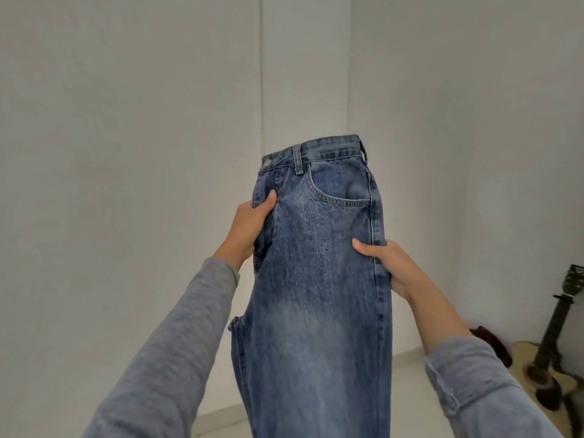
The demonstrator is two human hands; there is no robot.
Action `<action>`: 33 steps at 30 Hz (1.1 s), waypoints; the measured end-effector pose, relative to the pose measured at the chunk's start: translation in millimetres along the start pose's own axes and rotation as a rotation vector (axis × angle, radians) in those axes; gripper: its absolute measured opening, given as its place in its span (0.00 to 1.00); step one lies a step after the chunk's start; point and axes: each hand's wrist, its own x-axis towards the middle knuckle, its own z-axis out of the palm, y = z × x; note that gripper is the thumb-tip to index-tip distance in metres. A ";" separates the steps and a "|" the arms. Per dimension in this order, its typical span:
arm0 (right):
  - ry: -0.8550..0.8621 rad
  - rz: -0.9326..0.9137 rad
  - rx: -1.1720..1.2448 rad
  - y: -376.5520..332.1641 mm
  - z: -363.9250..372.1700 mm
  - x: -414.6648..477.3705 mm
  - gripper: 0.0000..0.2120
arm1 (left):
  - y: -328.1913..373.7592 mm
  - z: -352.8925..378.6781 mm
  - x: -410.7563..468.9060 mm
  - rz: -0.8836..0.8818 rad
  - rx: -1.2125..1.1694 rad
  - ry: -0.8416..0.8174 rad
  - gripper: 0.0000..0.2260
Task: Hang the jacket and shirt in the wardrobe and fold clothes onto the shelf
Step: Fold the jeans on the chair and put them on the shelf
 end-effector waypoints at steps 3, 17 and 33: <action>0.125 0.007 0.083 7.6 1.6 3.5 0.16 | -14.7 -2.1 14.2 -0.082 0.111 0.096 0.13; 0.474 -0.041 0.268 10.9 4.5 11.2 0.12 | -105.9 -4.8 -39.5 -0.537 -0.214 -0.339 0.14; 0.496 0.252 0.230 107.6 -27.8 -11.2 0.18 | -182.7 -37.7 -80.4 -0.854 0.175 -0.691 0.29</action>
